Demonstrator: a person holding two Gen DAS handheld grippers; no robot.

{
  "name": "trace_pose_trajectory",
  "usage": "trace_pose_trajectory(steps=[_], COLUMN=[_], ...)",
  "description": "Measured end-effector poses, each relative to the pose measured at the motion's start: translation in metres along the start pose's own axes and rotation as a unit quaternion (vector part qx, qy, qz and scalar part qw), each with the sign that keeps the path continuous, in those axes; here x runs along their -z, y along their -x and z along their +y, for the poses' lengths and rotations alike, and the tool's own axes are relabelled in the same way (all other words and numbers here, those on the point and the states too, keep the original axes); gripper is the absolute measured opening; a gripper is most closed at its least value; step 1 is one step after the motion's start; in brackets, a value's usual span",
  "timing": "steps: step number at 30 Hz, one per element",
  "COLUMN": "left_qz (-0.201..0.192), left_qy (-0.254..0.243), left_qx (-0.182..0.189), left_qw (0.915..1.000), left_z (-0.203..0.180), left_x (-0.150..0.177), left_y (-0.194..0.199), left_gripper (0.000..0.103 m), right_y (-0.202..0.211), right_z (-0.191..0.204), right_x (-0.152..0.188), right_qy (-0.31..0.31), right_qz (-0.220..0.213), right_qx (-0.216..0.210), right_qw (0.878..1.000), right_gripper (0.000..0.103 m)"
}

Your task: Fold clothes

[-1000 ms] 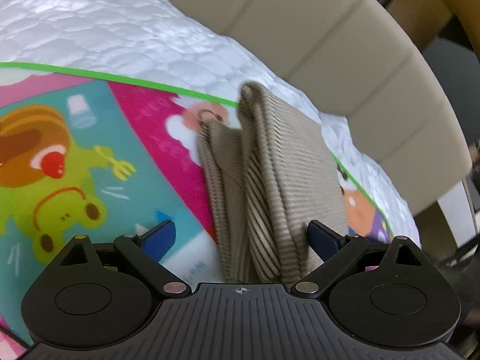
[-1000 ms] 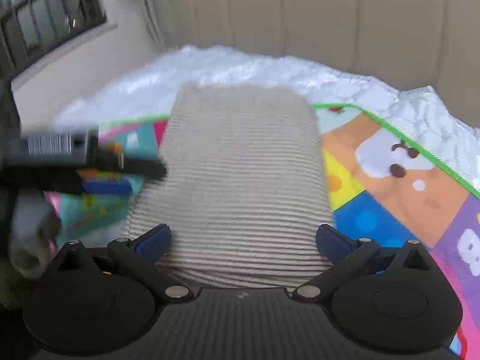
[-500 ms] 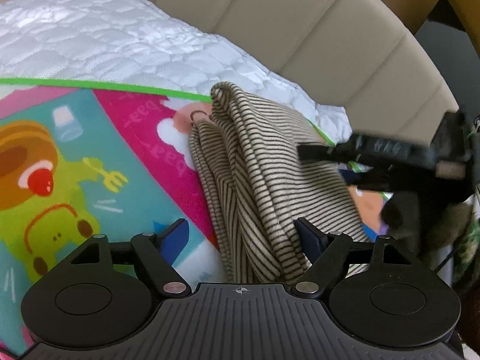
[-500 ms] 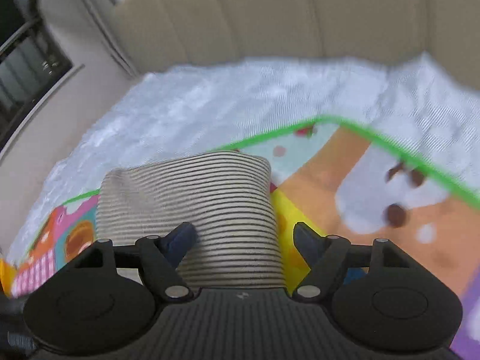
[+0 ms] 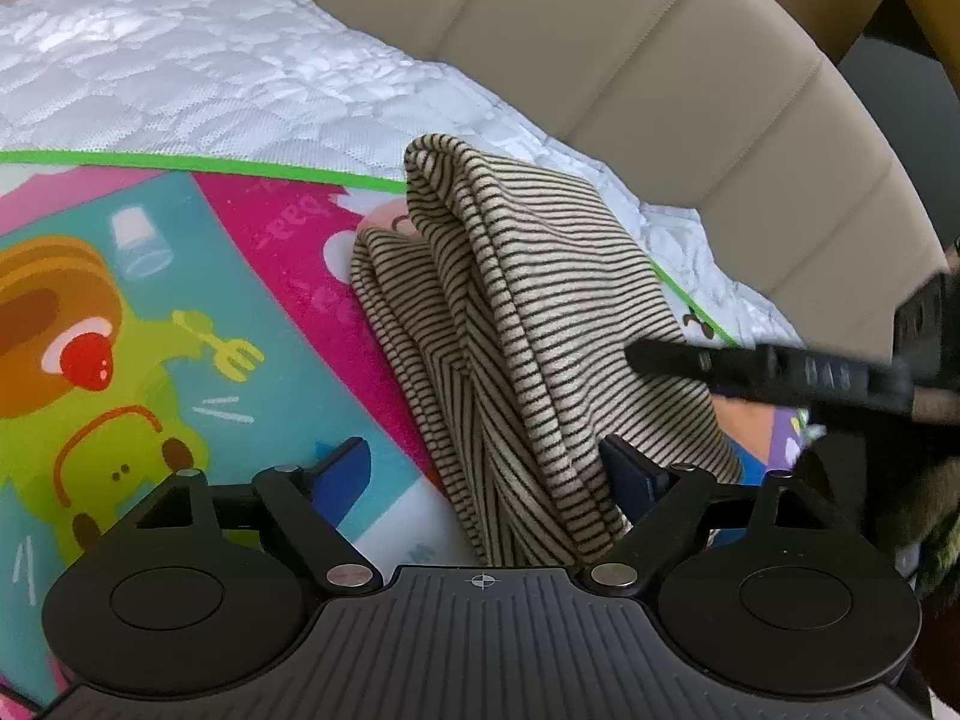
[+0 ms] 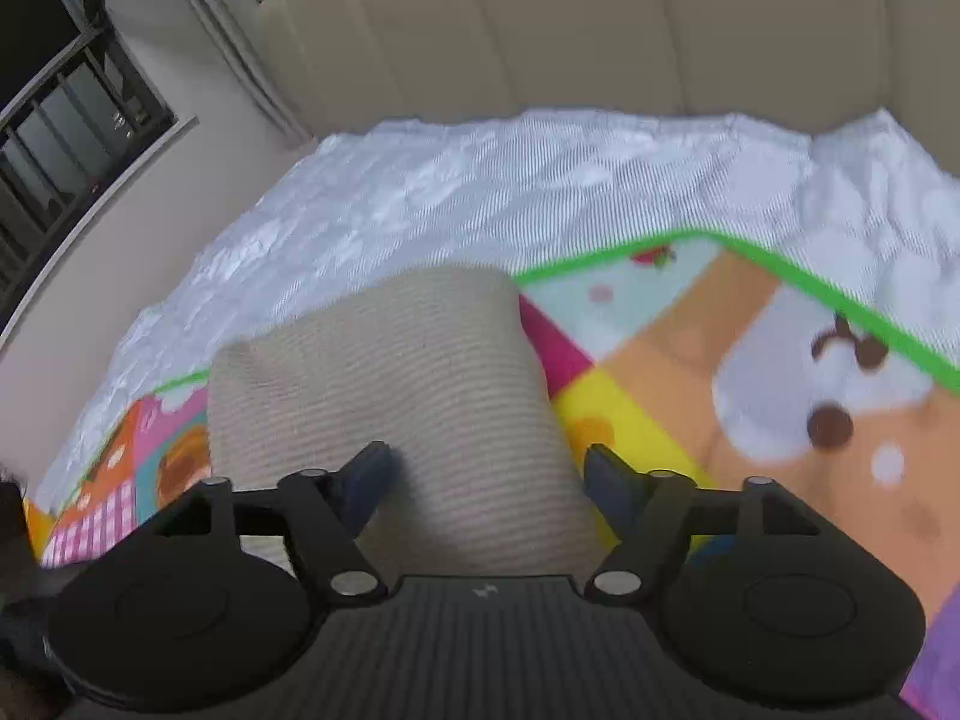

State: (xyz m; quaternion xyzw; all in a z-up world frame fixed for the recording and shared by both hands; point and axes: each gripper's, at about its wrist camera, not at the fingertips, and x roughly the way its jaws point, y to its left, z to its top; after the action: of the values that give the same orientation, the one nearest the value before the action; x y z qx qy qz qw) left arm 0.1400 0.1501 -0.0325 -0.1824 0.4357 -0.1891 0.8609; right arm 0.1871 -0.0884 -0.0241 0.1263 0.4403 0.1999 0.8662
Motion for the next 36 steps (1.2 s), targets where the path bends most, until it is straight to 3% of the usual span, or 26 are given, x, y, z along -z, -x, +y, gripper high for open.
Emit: trace_pose_trajectory(steps=[5,9,14,18,22,23,24,27,30,32,36], left_qz=[-0.015,-0.027,0.004,0.02,0.029,0.029,0.029,0.029,0.025,0.015,0.004], left_qy=[-0.005,0.015,0.022,0.007,0.008,0.002,-0.004,-0.024,-0.044,-0.06,-0.104], left_qx=[-0.002,0.0,-0.033,-0.031,-0.004,0.003,0.011,0.02,0.035,0.046,0.049], left_qw=[0.9999,0.9995,0.9992,0.9993,0.9995,0.9996,0.9995,0.9991,0.9981,0.997,0.9933], left_z=[-0.006,-0.011,-0.015,-0.011,-0.007,-0.009,-0.01,-0.014,-0.018,-0.025,-0.043], left_x=[-0.001,-0.008,-0.014,-0.007,-0.012,-0.013,-0.014,-0.018,-0.033,-0.054,-0.094], left_y=[0.005,0.006,-0.015,-0.024,-0.027,-0.028,-0.029,-0.037,-0.053,-0.07,-0.109], left_gripper=[0.093,0.1,0.103,0.103,0.099,0.093,0.087,0.086,0.086,0.083,0.082], right_y=[0.01,0.012,0.012,0.022,0.028,0.024,0.017,-0.01,-0.019,-0.013,-0.009], right_z=[-0.016,-0.012,0.004,0.004,-0.016,-0.02,-0.023,-0.027,-0.029,-0.031,-0.055], right_x=[0.018,0.027,0.039,0.045,0.031,0.026,0.02,0.009,0.003,-0.004,-0.038], right_qy=[-0.034,-0.022,0.006,0.035,-0.009,-0.023,-0.033,-0.048,-0.032,-0.01,-0.023], right_qz=[0.008,0.008,0.018,0.023,-0.018,-0.026,-0.03,-0.022,-0.018,-0.038,-0.093], right_qx=[-0.022,-0.016,-0.014,-0.035,-0.037,-0.038,-0.043,-0.069,-0.1,-0.09,-0.046], right_qw=[0.999,1.0,1.0,0.999,0.999,0.999,0.998,0.996,0.994,0.995,0.994], right_gripper=[0.077,0.076,0.075,0.075,0.075,0.075,0.075,0.076,0.063,0.059,0.056])
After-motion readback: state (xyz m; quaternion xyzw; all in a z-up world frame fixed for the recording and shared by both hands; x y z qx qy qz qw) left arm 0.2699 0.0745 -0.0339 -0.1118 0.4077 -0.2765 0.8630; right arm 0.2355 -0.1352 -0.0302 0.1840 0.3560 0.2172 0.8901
